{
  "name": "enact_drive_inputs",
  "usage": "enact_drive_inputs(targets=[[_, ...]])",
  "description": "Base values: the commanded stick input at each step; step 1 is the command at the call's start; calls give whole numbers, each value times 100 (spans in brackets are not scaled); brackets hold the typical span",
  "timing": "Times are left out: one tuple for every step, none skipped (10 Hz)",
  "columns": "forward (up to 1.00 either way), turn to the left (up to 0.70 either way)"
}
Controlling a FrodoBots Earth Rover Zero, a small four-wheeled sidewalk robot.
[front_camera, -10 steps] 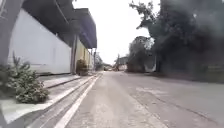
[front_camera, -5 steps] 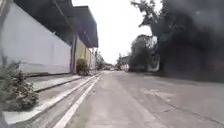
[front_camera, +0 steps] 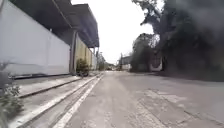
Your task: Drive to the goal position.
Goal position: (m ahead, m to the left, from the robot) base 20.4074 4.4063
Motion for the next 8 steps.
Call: enact_drive_inputs(targets=[[70,0],[70,0],[70,0],[70,0],[70,-7],[70,-35],[70,-32],[70,-14]])
